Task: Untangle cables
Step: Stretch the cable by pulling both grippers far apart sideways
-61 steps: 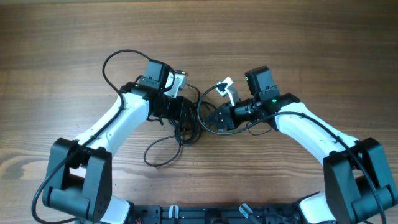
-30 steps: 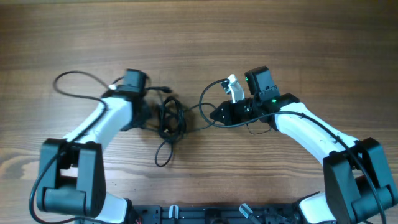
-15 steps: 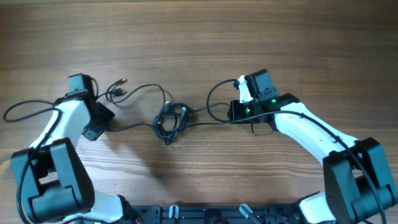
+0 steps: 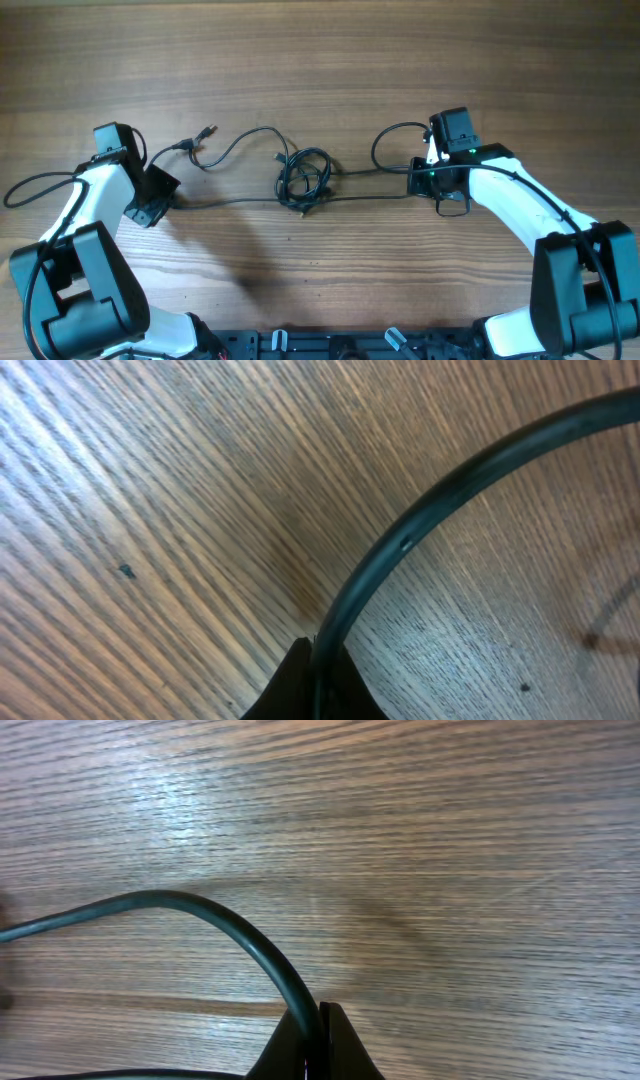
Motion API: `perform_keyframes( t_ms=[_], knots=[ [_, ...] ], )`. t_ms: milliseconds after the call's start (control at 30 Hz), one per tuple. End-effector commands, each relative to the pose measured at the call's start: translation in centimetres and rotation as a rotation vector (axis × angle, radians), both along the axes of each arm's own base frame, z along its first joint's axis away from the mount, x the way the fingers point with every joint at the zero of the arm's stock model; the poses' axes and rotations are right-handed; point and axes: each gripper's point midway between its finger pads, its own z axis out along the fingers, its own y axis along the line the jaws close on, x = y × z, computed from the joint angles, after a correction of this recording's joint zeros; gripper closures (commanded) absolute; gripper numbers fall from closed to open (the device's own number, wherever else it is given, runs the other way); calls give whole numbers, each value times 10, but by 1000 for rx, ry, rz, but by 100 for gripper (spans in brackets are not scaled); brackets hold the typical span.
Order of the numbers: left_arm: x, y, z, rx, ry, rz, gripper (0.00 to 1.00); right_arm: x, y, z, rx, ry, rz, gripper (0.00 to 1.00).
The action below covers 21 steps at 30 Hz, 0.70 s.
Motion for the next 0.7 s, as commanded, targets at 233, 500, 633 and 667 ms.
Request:
perform_keyframes(
  t_ms=[233,500,633,667],
  knots=[
    [-22,57,-3,69,17,204,96,21,-142,2,-293,-77,-469,96],
    [-34,77,-3,33,-5,305,96,20,-217,7,-216,-130,-751,96],
    [-31,75,-3,19,-15,298,96,26,-208,6,-93,-137,-698,96],
    [-30,75,-3,20,-16,298,96,25,-210,6,-102,-137,-703,96]
  ],
)
